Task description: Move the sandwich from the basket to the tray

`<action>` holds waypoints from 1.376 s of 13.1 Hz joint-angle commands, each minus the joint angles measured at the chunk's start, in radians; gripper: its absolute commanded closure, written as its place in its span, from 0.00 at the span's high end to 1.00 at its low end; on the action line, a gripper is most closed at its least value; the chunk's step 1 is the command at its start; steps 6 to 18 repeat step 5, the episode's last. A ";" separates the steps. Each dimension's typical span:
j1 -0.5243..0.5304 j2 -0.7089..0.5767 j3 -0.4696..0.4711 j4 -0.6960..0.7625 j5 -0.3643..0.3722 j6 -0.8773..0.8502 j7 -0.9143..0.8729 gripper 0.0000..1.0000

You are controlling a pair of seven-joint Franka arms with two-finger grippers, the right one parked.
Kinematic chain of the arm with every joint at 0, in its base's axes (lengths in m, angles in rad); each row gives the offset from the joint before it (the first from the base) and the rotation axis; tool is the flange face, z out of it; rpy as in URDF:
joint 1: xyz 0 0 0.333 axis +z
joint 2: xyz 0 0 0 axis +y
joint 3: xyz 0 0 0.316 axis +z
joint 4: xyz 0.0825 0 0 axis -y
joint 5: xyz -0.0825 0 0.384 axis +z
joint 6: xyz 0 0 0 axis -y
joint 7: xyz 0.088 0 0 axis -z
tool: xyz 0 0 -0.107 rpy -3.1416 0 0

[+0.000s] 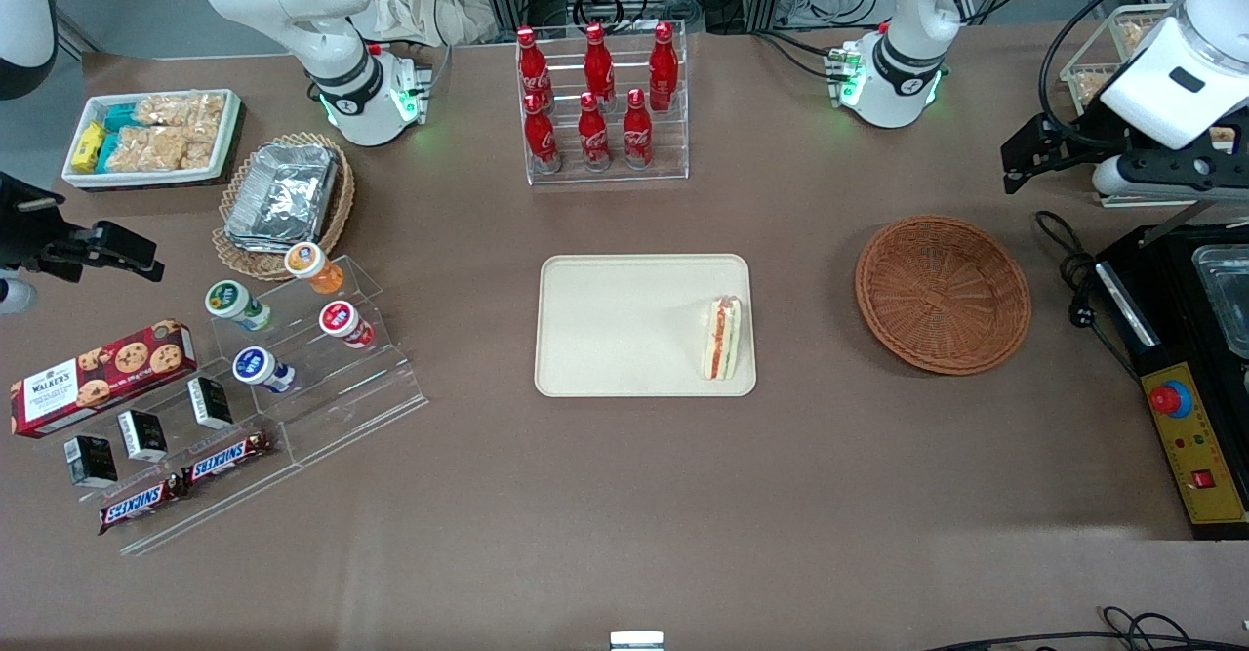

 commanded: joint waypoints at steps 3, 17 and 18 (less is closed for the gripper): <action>0.024 0.002 -0.010 0.008 0.017 -0.002 0.017 1.00; 0.028 -0.001 -0.019 0.006 0.017 -0.004 0.017 1.00; 0.028 -0.001 -0.019 0.006 0.017 -0.004 0.017 1.00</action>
